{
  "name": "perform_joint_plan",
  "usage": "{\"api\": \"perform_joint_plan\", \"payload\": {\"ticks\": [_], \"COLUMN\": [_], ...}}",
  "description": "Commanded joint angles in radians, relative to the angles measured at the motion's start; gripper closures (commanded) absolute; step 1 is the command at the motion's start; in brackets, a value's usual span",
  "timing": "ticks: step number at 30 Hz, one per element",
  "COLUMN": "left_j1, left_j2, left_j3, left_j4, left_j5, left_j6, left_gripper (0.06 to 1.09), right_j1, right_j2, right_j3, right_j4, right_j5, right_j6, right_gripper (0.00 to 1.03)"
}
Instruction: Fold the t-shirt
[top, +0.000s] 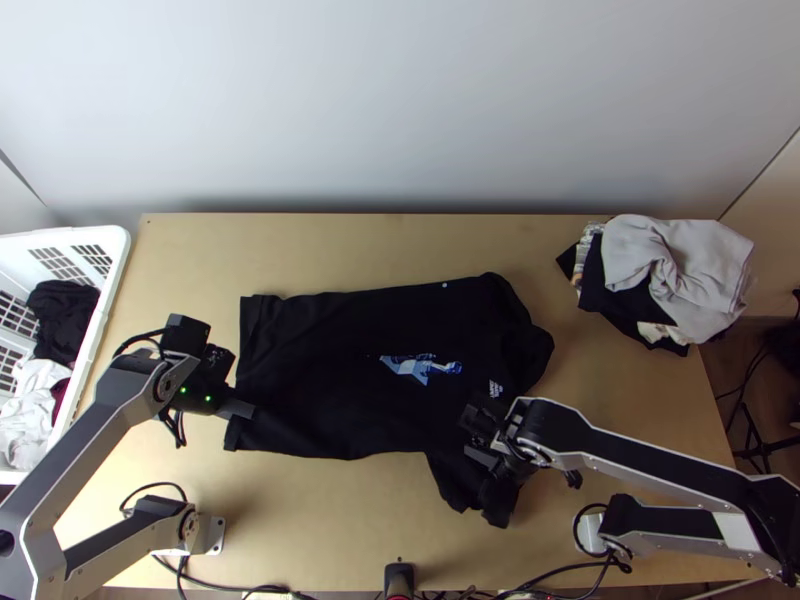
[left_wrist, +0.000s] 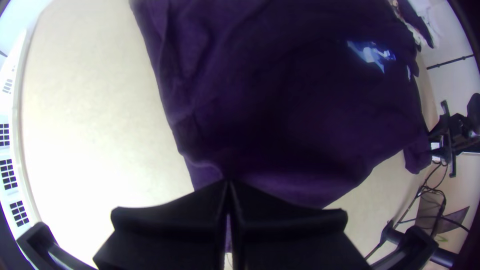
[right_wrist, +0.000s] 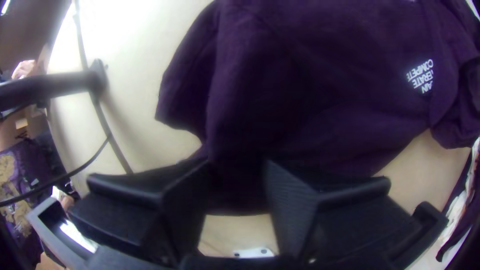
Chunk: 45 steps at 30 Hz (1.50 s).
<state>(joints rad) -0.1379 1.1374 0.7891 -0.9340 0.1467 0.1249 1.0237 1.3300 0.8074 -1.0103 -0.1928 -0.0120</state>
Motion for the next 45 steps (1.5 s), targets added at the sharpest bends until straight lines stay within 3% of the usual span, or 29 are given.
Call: {"api": "perform_joint_plan", "payload": {"ticks": [1, 13, 26, 45], "left_j1": [0.008, 0.032, 0.058, 0.096], "left_j2": [0.01, 0.027, 0.156, 0.449], "left_j3": [0.007, 0.033, 0.226, 0.63], "left_j4": [0.004, -0.002, -0.049, -0.026], "left_j5": [0.001, 0.001, 0.017, 0.019], "left_j6": [0.015, 0.048, 0.065, 0.082], "left_gripper": [1.05, 1.05, 1.05, 1.05], "right_j1": [-0.033, -0.229, -0.442, -0.62], "right_j2": [-0.003, -0.054, -0.017, 0.347], "right_j3": [0.003, 0.197, 0.404, 0.812], "right_j4": [0.041, -0.068, -0.131, -0.131], "right_j5": [0.032, 0.03, 0.03, 0.032], "right_j6": [-0.008, -0.054, -0.132, -0.201], "right_gripper": [1.0, 1.0, 1.0, 1.0]}}
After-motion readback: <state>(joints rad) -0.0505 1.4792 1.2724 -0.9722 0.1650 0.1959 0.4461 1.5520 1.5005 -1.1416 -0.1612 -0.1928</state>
